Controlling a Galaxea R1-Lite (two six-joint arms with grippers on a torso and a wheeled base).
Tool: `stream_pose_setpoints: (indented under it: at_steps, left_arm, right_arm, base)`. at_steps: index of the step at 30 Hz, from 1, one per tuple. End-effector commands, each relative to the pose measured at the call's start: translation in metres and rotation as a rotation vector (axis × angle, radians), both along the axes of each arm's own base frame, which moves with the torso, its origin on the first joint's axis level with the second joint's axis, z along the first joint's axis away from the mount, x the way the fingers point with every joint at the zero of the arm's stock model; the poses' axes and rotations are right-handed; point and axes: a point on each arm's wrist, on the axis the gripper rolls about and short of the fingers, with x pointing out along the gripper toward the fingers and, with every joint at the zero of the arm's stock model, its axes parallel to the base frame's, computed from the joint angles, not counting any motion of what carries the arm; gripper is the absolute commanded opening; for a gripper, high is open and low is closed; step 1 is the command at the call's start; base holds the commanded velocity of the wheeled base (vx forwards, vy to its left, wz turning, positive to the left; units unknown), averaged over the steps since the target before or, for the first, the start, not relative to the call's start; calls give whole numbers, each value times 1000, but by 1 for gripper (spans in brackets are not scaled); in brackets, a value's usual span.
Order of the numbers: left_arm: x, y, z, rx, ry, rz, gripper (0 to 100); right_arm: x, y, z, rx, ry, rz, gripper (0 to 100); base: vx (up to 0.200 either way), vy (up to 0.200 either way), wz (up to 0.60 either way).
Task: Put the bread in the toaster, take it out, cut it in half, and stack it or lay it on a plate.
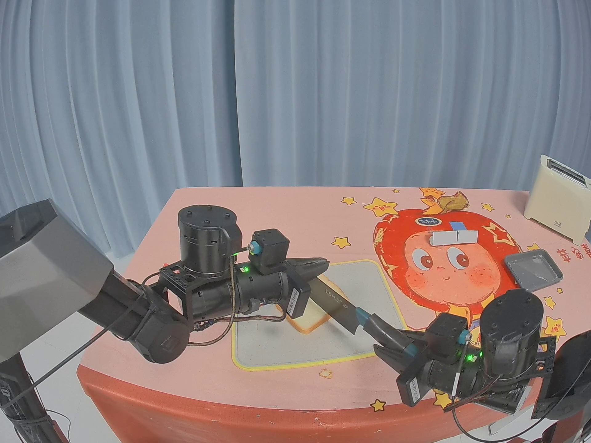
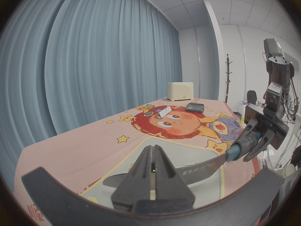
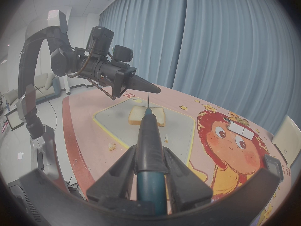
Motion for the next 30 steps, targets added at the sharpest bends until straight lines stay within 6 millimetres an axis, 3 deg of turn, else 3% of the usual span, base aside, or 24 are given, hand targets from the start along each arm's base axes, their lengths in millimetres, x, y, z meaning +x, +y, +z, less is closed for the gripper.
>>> stream_pose_setpoints:
  at_steps: [1,15,30]
  left_arm:
    - [-1,2,-13,28,34,22,0]
    - [2,2,-36,47,63,31,0]
    - [2,2,-38,49,69,29,0]
  right_arm:
    - [0,0,-1,-2,2,0,0]
    - [1,1,-4,-13,11,0,0]
    - [1,1,-5,-17,13,0,0]
  base:
    - [0,0,0]
    - [0,0,0]
    - [0,0,0]
